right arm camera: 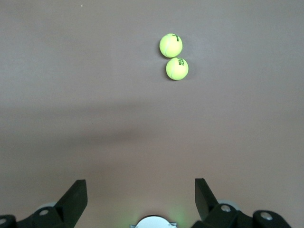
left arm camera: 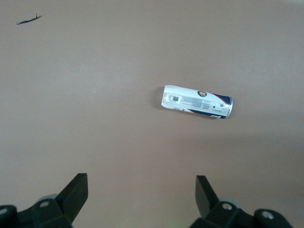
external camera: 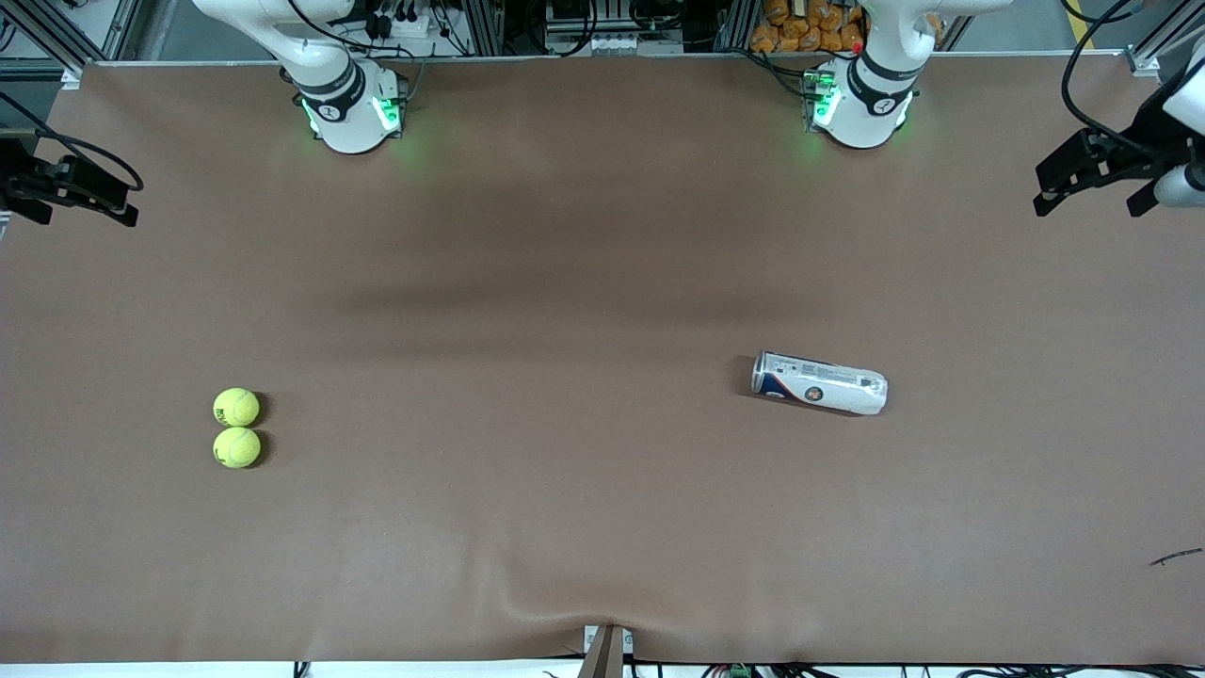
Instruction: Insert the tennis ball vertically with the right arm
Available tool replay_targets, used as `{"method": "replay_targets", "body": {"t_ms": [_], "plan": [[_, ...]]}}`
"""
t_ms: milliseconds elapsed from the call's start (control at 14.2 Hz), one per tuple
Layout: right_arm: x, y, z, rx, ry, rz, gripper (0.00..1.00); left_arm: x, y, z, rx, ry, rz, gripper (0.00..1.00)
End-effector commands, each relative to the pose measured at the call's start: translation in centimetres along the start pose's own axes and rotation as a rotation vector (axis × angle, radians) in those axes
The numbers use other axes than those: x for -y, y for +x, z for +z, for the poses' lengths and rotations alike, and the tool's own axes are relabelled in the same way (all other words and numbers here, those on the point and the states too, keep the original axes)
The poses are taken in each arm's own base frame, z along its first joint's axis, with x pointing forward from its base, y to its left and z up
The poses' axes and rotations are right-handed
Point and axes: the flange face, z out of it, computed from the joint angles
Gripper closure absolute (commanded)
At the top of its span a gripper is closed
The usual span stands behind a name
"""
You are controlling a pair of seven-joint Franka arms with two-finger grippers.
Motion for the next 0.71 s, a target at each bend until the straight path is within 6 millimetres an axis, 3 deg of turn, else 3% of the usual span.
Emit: {"method": "replay_targets", "body": {"t_ms": [0,635], "plan": [[0.19,-0.35,-0.21,-0.003,-0.009,0.043,0.0,-0.01,0.54,-0.06,0.002,0.012,0.024,0.0],[-0.44,-0.17,0.67,0.014,-0.009,0.054,0.0,0.04,0.73,0.17,0.013,0.003,0.022,0.0]]}}
